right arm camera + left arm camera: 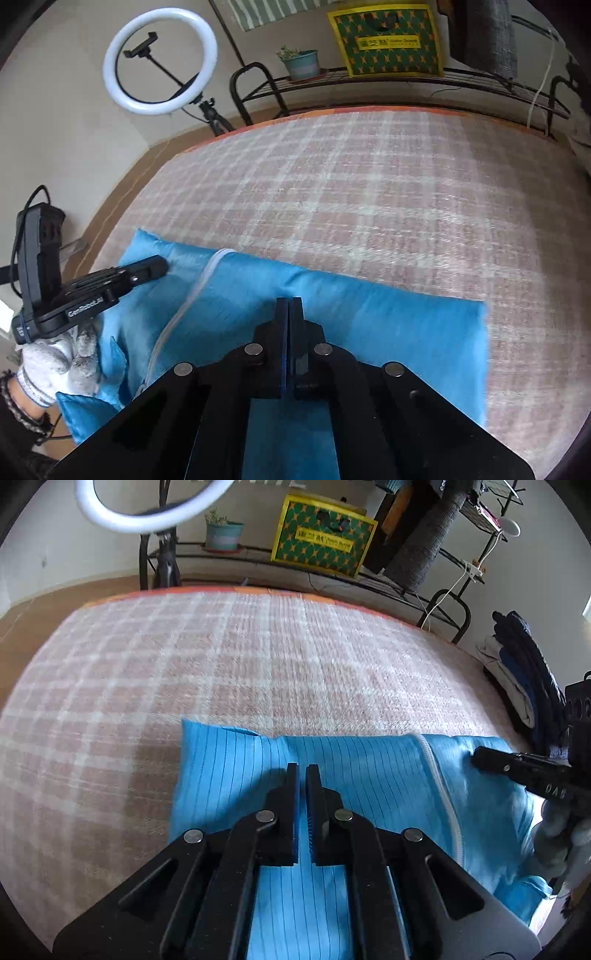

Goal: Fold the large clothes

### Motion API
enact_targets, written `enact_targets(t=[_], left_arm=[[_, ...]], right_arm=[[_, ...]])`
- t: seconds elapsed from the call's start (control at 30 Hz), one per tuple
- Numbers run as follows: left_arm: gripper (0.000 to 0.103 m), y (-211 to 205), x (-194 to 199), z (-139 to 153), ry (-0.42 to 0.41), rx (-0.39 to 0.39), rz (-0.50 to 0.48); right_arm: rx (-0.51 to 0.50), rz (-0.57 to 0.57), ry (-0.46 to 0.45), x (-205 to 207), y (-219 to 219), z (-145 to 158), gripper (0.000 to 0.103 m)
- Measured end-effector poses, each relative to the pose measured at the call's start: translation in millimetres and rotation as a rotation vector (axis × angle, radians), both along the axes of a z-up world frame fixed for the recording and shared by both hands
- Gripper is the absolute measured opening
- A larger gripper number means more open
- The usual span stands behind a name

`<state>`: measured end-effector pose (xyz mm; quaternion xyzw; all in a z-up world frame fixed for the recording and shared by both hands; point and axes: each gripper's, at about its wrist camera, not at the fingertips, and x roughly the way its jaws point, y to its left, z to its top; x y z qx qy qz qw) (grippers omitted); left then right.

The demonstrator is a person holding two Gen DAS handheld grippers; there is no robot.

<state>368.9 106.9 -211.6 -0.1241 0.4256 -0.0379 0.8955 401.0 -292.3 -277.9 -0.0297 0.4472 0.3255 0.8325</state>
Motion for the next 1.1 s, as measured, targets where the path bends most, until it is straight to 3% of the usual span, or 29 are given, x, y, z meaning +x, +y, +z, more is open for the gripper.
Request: enact_targets(t=[0.1,0.2,0.4,0.47,0.5,0.53,0.67,0.8,0.87,0.97,1.1], left_arm=[[0.006,-0.1,-16.7,26.8,-0.022,0.027,0.003],[0.006,0.8,-40.1,53.4,-0.048,-0.016,0.008],[0.011,-23.4,-96.8,86.2,-0.067,-0.077,-0.05],[0.022,-32.6,-113.6,86.5,-0.042,-0.148,-0.079],[0.024,-39.4,-123.4,86.7,-0.033,-0.168,-0.089],[0.024,-45.7,-133.2,85.7,-0.028,-0.185,-0.094],[0.03,-69.5,-170.5,72.2,0.001,-0.248,-0.125],[0.031,-82.5,-199.7,41.5,0.055,-0.202,-0.129],[0.031,-82.8,-206.4,20.6,0.097,-0.208,-0.107],[0.031,-88.7,-211.5,-8.5,0.176,-0.153,-0.106],[0.031,-86.9,-220.4,11.8,0.097,-0.215,-0.075]], right_arm=[[0.008,-0.032,0.008,-5.0,-25.3,17.6,0.003],[-0.047,-0.085,-0.009,-16.2,-48.3,27.4,0.003],[0.071,-0.054,-0.003,-59.9,-79.9,64.2,0.007],[0.125,-0.004,-0.013,-81.4,-82.8,78.4,0.021],[0.154,0.02,-0.017,-92.2,-83.6,84.1,0.034],[0.176,0.04,-0.023,-101.6,-84.2,88.2,0.038],[0.204,0.11,-0.021,-130.0,-79.3,95.2,0.038],[0.215,0.147,0.038,-144.9,-72.9,83.7,0.038],[0.183,0.168,0.041,-150.4,-65.5,75.8,0.038],[0.152,0.18,0.06,-151.0,-55.4,63.7,0.038],[0.148,0.209,0.06,-153.2,-47.3,59.9,0.038]])
